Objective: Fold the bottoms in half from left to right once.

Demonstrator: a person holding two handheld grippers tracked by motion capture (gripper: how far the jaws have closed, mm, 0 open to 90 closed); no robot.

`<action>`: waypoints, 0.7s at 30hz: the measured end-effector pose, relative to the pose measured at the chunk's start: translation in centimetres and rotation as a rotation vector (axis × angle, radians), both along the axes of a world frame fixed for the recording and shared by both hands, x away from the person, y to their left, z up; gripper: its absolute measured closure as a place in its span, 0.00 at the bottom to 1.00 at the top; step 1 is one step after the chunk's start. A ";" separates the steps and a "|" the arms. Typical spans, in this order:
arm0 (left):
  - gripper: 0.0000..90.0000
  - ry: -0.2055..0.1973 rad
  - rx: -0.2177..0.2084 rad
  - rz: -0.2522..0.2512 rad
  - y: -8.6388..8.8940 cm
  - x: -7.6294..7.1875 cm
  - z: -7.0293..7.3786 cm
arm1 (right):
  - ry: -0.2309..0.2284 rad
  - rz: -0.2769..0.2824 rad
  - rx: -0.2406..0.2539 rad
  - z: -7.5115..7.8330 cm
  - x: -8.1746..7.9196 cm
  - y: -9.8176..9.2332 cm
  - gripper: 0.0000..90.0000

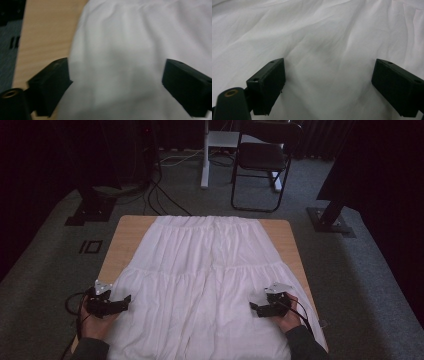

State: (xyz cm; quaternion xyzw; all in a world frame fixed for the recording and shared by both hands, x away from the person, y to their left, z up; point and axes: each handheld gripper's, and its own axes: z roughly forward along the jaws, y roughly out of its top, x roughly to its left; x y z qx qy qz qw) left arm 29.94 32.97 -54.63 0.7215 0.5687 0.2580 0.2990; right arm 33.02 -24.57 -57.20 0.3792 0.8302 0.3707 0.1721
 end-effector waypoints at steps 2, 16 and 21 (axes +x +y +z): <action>0.04 0.029 0.014 0.022 0.5 0.1 -0.8 | 0.000 0.000 0.000 0.0 0.0 0.0 0.12; 0.04 0.057 -0.011 -0.105 -0.2 -1.6 -1.4 | -0.003 -0.001 0.000 0.0 -0.1 0.0 0.12; 0.16 0.058 0.013 -0.159 -1.3 -2.4 -1.1 | -0.003 -0.001 0.000 0.0 -0.1 0.0 0.12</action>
